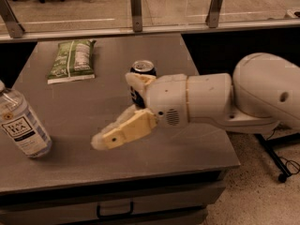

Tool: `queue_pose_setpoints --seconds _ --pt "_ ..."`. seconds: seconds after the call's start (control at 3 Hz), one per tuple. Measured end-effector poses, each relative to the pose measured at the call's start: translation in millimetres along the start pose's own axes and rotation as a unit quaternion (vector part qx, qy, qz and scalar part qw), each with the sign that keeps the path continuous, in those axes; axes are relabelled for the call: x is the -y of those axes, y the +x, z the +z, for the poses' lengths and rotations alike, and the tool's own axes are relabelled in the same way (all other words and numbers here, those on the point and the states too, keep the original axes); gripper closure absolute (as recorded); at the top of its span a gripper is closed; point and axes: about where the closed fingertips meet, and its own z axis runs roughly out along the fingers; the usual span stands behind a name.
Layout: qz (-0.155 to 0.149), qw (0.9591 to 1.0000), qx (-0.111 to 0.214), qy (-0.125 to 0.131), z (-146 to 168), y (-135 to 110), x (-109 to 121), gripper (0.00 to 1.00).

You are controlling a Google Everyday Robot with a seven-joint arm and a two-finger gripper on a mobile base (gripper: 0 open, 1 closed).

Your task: Move blue plastic bottle near green jalapeno chip bag

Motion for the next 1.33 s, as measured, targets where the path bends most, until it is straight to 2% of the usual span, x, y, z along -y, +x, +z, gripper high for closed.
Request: queue_pose_setpoints --seconds 0.33,0.67,1.0,1.33 --pt "-0.014 0.9997 -0.007 0.018 55 0 -7 0.0" --pt "-0.034 0.9973 -0.017 0.062 118 -12 -12 0.0" --pt "-0.036 0.997 -0.017 0.067 118 -13 -10 0.0" --pt "-0.032 0.9967 -0.014 0.073 134 -7 -20 0.0"
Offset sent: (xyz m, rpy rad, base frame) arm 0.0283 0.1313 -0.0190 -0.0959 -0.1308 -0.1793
